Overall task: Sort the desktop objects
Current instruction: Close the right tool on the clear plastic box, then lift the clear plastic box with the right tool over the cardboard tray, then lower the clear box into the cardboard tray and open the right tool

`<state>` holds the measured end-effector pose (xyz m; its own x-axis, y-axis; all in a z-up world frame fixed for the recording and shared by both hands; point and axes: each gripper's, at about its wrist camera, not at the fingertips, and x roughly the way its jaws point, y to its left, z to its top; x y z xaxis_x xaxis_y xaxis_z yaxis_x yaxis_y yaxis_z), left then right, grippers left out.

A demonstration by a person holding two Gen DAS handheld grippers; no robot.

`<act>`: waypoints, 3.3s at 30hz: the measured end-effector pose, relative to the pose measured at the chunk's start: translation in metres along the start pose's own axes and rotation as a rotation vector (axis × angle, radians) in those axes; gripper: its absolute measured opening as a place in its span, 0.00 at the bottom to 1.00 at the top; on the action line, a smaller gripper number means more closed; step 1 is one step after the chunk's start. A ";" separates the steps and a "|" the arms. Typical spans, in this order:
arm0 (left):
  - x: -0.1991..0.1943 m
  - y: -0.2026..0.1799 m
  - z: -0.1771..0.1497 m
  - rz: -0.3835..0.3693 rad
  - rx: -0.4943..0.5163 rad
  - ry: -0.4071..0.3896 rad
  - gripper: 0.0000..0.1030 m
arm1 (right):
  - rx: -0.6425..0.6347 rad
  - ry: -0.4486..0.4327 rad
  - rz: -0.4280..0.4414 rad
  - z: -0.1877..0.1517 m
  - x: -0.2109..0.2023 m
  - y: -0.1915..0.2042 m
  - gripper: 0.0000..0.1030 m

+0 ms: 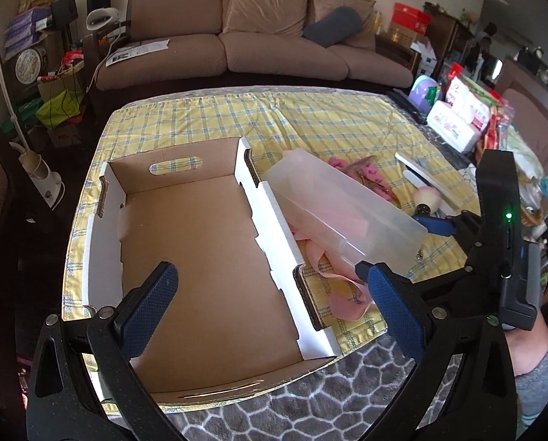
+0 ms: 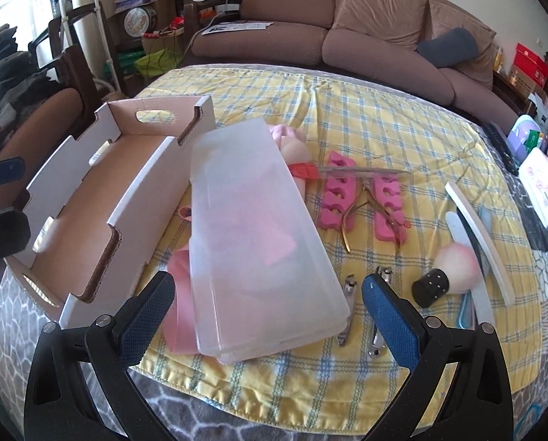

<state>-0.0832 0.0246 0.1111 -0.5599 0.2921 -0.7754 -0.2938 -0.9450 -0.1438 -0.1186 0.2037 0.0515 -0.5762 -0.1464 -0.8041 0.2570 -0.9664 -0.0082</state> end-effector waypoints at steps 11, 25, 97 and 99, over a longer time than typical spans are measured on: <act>0.006 -0.005 -0.003 -0.239 -0.126 0.089 1.00 | 0.127 -0.005 0.121 0.002 -0.007 -0.017 0.78; 0.051 -0.015 -0.010 -0.551 -0.511 0.248 0.97 | 0.674 -0.055 0.501 -0.042 -0.055 -0.077 0.73; -0.030 0.226 -0.076 -0.493 -0.679 -0.041 0.85 | 0.276 0.134 0.140 0.056 0.051 0.171 0.72; -0.019 0.232 -0.083 -0.543 -0.742 -0.022 0.85 | 0.298 0.149 0.193 0.053 0.055 0.171 0.72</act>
<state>-0.0761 -0.2120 0.0414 -0.5073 0.7188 -0.4754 0.0473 -0.5276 -0.8482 -0.1475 0.0196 0.0373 -0.4145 -0.3208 -0.8517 0.1008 -0.9463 0.3073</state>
